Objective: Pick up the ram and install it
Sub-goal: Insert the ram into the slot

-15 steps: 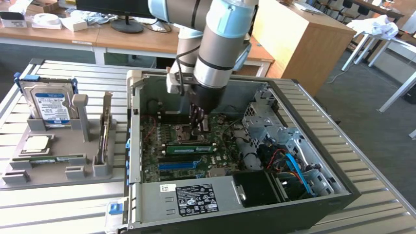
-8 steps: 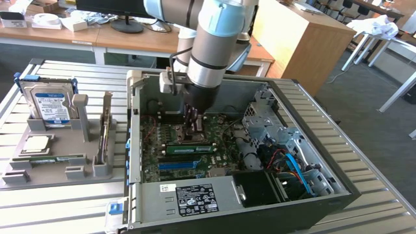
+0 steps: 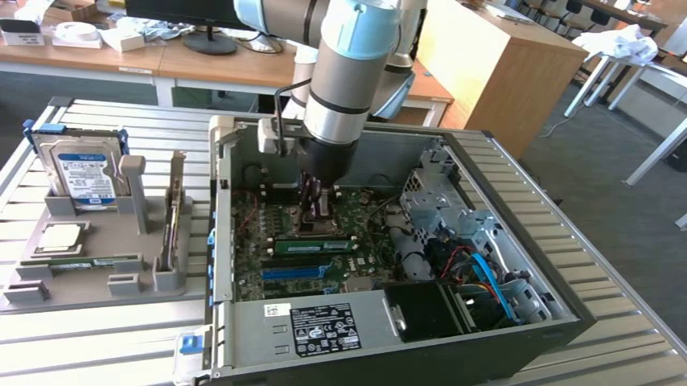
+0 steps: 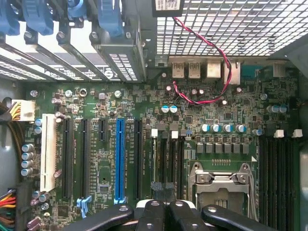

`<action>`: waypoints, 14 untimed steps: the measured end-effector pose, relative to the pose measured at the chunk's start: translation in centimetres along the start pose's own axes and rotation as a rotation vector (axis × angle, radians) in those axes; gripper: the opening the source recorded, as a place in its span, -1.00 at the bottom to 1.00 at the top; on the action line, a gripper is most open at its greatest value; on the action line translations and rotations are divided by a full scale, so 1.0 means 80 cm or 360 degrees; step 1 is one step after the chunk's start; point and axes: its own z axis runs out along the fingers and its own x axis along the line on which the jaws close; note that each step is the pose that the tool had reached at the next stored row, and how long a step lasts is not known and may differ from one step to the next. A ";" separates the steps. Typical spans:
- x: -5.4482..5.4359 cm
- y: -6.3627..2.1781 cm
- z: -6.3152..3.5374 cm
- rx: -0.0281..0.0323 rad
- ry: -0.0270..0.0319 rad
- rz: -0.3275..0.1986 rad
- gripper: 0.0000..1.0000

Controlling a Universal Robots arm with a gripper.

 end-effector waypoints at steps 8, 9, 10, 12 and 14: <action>0.000 0.004 0.000 -0.00001 -0.00001 0.0000 -0.80; 0.000 0.004 0.000 0.00000 0.00000 0.0000 -0.80; 0.000 0.004 0.000 -0.00001 0.00001 0.0000 -0.80; 0.000 0.004 0.000 0.00000 0.00000 0.0000 -0.80; 0.001 0.005 0.000 -0.00001 0.00000 0.0000 -0.80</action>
